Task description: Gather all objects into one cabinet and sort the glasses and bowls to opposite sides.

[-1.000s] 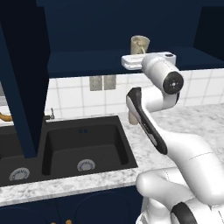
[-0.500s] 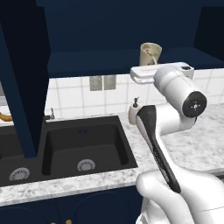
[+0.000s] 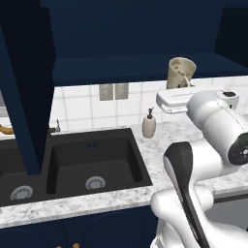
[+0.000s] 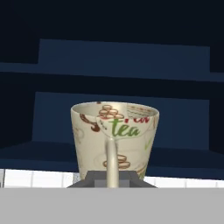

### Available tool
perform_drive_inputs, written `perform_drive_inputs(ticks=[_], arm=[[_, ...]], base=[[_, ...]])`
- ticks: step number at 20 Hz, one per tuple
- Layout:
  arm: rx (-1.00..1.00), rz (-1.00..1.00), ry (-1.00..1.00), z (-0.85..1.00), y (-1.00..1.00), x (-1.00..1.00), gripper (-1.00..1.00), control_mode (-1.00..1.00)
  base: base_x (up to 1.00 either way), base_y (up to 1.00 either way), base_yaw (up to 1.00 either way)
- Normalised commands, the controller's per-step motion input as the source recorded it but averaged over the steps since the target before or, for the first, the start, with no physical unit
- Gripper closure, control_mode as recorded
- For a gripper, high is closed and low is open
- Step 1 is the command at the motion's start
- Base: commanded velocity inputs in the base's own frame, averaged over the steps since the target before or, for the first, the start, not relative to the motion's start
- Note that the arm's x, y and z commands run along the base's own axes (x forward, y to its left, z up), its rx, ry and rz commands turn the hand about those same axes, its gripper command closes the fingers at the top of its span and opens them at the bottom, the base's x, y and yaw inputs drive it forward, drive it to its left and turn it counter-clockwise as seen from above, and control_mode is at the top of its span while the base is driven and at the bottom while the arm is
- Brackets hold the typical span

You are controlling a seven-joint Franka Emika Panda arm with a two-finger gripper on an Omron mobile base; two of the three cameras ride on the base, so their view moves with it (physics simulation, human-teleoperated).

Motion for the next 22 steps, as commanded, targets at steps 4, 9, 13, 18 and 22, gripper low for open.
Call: perform_drive_inputs(ticks=[4, 9, 13, 18, 22], arm=[[-0.02, -0.06, 0.01, 0.00, -0.03, -0.79, 1.00, -1.00], [0.00, 0.00, 0.00, 0.00, 0.00, -0.05, 1.00, 1.00], [0.00, 0.00, 0.00, 0.00, 0.00, 0.00, 1.00, 1.00], [0.00, 0.00, 0.00, 0.00, 0.00, 0.00, 1.00, 1.00], [0.00, 0.00, 0.00, 0.00, 0.00, 0.00, 1.00, 1.00]], base=[[0.00, 0.00, 0.00], [0.00, 0.00, 0.00], [-0.24, -0.35, -0.14], [-0.39, -0.52, -0.38], [-0.17, -0.16, -0.29]])
